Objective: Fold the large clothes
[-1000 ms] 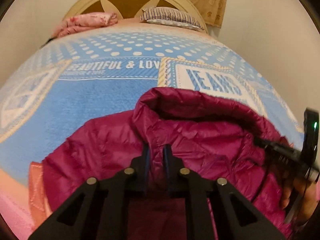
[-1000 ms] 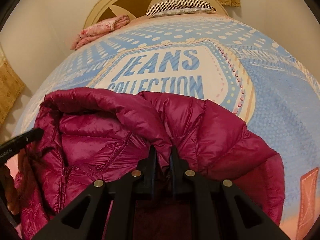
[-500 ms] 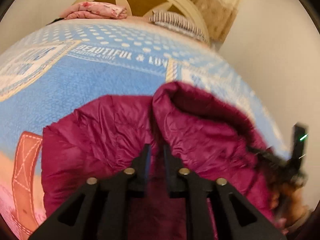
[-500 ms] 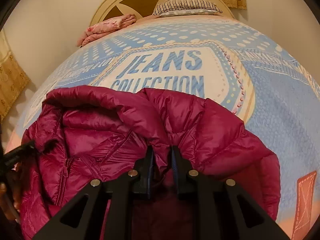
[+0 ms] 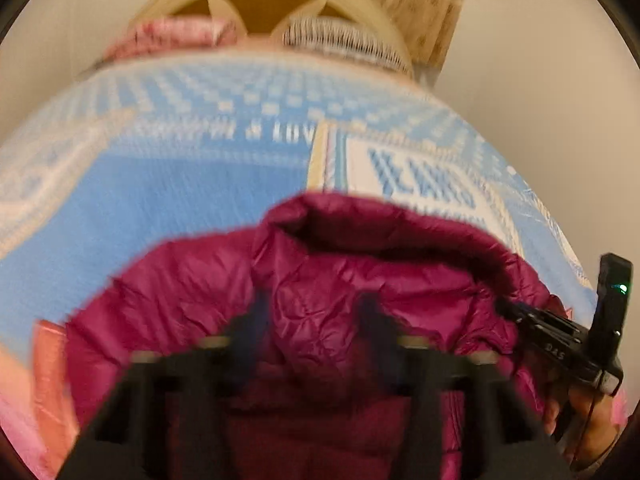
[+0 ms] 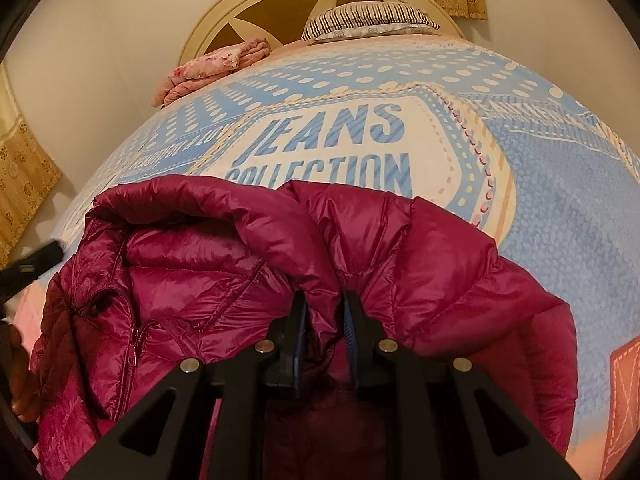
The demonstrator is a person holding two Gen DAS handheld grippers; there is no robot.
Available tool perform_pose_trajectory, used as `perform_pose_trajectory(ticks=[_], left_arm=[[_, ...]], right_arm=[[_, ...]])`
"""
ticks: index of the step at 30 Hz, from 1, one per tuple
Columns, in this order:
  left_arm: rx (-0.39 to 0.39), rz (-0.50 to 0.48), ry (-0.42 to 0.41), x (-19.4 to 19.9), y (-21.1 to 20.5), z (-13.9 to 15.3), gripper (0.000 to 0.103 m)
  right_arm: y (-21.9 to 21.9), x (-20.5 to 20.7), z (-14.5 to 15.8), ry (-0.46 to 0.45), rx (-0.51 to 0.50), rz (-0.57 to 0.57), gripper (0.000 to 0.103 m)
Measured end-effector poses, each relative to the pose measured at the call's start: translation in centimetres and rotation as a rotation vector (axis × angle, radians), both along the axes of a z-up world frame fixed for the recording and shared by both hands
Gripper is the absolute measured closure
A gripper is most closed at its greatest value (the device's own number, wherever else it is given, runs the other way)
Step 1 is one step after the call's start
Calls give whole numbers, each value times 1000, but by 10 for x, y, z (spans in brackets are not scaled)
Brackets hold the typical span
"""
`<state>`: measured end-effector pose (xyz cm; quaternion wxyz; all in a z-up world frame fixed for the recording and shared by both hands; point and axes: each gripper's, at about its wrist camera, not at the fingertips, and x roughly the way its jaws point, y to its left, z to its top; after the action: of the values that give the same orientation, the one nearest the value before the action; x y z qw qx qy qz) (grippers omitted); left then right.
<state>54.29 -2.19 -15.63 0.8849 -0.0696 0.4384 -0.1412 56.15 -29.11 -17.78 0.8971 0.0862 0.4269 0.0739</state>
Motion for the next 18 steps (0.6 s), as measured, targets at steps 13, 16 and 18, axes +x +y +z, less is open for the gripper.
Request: perform_pose_trajectory(ticks=[13,16,18], left_arm=[[1,8,-7,-30,13,-22,92],[-10,0,-10,-31,15,-25,92],[-21,0,-9,-30,15,-25,92]], right_arm=[[-11,-18,20,-70,55,-19,71],[-21,-39,58,-218,68,-83,59],[-16,-34,83,-259,49,-98,57]])
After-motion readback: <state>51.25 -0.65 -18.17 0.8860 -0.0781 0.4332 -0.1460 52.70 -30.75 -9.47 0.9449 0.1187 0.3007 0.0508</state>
